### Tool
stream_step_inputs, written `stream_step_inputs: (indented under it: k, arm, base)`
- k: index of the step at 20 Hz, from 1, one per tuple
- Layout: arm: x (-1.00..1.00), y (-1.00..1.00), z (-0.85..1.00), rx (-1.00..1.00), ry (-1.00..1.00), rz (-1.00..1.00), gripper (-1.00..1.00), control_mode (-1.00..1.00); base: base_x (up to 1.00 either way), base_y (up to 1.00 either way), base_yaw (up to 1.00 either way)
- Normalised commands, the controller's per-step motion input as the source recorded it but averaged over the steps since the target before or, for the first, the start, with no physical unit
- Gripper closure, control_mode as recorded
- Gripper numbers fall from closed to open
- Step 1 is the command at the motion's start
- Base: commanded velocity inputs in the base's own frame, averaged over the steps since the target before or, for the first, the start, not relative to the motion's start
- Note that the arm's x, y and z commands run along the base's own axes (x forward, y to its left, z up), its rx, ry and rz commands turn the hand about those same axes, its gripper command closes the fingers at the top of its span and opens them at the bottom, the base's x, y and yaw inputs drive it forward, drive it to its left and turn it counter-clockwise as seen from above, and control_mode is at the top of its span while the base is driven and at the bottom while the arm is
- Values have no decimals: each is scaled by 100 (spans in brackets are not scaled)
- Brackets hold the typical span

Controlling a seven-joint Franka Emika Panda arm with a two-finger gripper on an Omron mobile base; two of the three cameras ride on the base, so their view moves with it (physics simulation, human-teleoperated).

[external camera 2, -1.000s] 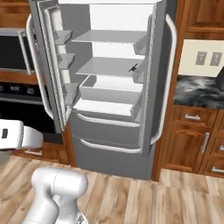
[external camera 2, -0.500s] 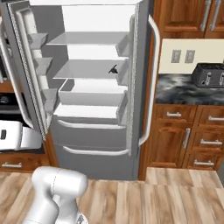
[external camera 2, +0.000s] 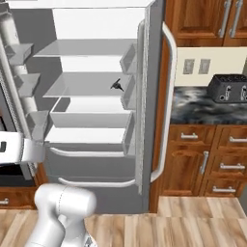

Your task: Take the cheese, fish, and squash from the fridge and place them on the plate on the dining counter to create an appetizer plate.

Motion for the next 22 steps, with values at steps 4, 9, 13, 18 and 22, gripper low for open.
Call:
stream_step_inputs:
  k: [4, 9, 13, 18, 22]
  arm:
    - [0, 0, 0, 0, 0, 0, -100, 100]
    - [0, 0, 0, 0, 0, 0, -100, 100]
    - [0, 0, 0, 0, 0, 0, -100, 100]
    - [0, 0, 0, 0, 0, 0, -100, 100]
    - [0, 0, 0, 0, 0, 0, -100, 100]
  base:
    - [54, 1, -10]
    - [68, 5, -8]
    - [70, 0, -6]
    - [64, 0, -5]
    - [60, 0, -4]
